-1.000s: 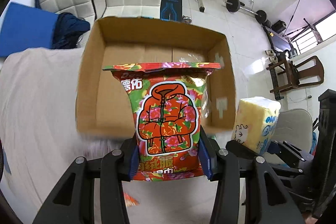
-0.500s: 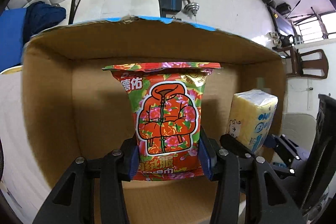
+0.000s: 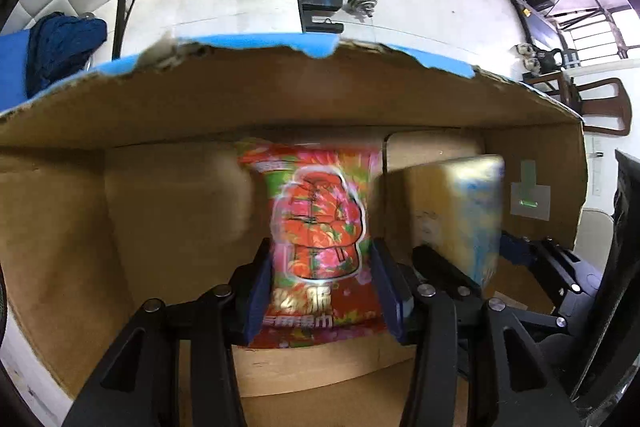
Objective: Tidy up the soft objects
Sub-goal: 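Carry both items into the cardboard box and open both tools, then grasp the orange panda snack bag with left tool while right tool grasps the green snack bag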
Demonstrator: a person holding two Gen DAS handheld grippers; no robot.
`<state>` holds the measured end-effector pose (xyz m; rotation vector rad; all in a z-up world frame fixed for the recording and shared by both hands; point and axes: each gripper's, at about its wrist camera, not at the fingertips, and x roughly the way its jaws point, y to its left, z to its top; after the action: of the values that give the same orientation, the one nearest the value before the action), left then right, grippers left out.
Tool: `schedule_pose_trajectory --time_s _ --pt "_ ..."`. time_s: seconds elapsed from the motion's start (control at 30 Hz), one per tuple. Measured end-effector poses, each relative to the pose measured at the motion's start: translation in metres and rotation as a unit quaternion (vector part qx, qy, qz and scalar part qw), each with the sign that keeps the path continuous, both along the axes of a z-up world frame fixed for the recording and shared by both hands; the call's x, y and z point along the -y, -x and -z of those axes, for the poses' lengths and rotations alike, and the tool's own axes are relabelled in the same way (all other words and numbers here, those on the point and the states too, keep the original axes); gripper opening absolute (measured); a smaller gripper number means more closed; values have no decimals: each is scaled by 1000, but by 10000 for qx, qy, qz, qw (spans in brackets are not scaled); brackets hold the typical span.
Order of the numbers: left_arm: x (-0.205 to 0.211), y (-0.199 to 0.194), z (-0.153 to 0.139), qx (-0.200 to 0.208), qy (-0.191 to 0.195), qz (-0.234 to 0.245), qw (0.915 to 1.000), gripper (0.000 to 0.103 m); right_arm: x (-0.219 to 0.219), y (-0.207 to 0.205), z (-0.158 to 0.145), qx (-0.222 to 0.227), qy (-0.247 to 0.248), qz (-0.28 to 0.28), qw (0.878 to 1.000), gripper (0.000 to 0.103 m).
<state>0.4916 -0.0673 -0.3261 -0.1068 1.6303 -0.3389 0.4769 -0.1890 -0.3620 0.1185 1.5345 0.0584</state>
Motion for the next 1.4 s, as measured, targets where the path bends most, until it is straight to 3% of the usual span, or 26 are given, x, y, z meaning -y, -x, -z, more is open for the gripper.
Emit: schedule_pose_trajectory --time_s 0.07,0.13,0.37,0.47,0.5,0.53,0.57,0.83,1.1,1.4 --pt "-1 3 -7 108 -154 9 9998 49 0 6 -4 7 6 -5 10000 68" --pt "-4 6 -10 229 -314 32 9992 62 1 7 -5 -19 29 40 10000 69" --pt "-23 28 -33 471 -445 -205 9977 88 5 5 -5 -69 143 -5 9999 70" --pt "-34 43 -48 660 -531 -329 9959 98 4 16 -15 -29 101 -81 9999 79" --pt "-30 45 -50 730 -586 -358 9950 101 2 18 -18 -18 106 -95 9999 87" --pt "-34 48 -52 788 -627 -365 9942 101 0 21 -21 13 91 -98 9999 101" --pt "-37 55 -56 872 -665 -391 9932 101 -3 27 -26 64 106 -136 9998 103" --pt "-42 100 -92 1422 -803 -505 9853 101 -13 82 -64 433 276 -137 9986 103" --pt "-43 153 -143 1951 -868 -524 9755 101 -14 144 -119 966 447 -105 9943 103" --pt "-40 194 -185 2317 -874 -553 9673 101 -16 191 -177 1386 395 -104 9895 103"
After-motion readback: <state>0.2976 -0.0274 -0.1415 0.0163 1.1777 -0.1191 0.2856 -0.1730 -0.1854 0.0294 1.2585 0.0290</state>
